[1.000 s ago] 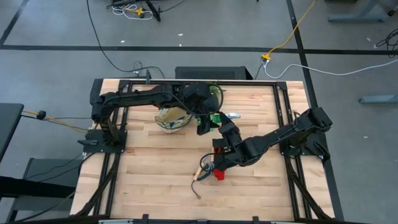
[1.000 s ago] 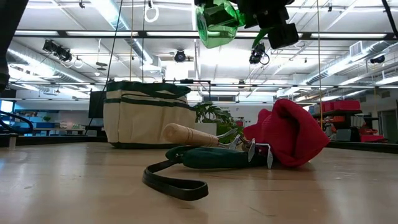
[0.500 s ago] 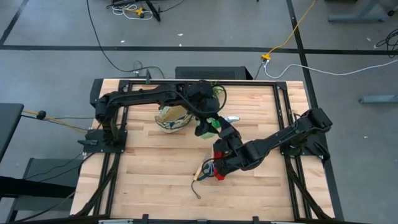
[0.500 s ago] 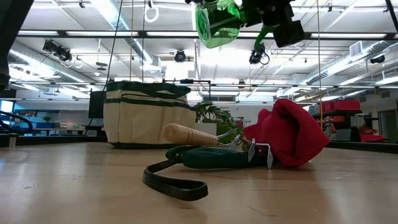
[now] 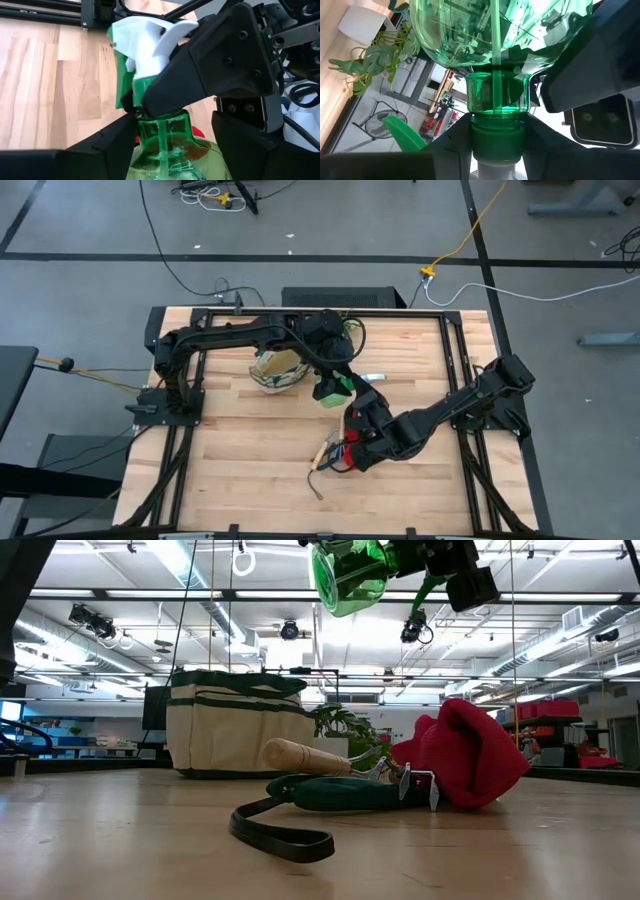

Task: Pick & Place Garden tools in Gardening bag
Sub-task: Put the green spray bottle into the gardening bag

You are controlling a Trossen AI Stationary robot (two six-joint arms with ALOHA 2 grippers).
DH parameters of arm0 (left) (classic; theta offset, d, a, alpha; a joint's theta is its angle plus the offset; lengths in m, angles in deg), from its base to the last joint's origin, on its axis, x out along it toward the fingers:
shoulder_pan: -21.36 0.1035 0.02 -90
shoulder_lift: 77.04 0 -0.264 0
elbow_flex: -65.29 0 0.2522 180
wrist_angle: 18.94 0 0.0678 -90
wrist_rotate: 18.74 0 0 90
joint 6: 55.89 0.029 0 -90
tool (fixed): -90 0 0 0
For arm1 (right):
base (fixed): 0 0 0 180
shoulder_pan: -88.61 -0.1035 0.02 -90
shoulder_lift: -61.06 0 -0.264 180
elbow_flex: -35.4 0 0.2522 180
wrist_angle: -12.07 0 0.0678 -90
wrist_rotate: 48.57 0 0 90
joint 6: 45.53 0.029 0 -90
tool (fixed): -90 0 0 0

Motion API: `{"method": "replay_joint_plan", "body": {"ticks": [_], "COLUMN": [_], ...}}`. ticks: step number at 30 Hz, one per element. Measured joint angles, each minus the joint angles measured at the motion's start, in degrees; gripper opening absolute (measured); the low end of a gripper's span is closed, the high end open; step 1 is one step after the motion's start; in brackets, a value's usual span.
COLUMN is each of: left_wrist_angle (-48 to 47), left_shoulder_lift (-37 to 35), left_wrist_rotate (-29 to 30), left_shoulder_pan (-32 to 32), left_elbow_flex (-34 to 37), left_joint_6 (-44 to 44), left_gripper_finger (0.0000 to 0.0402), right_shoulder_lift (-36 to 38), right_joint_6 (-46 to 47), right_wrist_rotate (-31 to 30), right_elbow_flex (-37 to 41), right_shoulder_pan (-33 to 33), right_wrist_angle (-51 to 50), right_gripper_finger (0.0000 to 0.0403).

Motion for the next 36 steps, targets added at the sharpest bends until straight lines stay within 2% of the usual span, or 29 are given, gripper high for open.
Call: {"method": "replay_joint_plan", "body": {"ticks": [6,9,20,26,36], "left_wrist_angle": [0.07,0.13,-0.56,1.08,1.07], "left_shoulder_lift": [0.00,0.00,0.00,0.00,0.02], "left_wrist_rotate": [0.09,0.15,1.27,-2.53,-1.77], "left_shoulder_pan": [0.26,0.18,0.15,0.26,0.53], "left_elbow_flex": [0.00,0.02,0.04,0.17,0.17], "left_joint_6": [-0.75,-1.11,-3.38,-2.80,-2.86], "left_gripper_finger": [0.0216,0.0209,0.0231,0.0234,0.0234], "right_shoulder_lift": [0.00,0.00,0.00,0.09,0.00], "right_joint_6": [0.04,0.13,0.74,0.39,0.00], "right_wrist_rotate": [0.13,0.24,0.46,-0.52,-0.72], "right_elbow_flex": [0.00,0.00,-0.02,-0.07,-0.09], "right_shoulder_pan": [-0.85,-0.97,-0.97,-1.06,-1.01], "right_wrist_angle": [0.02,-0.27,-1.27,-1.55,-1.57], "right_gripper_finger": [0.0122,0.0122,0.0122,0.0122,0.0122]}}
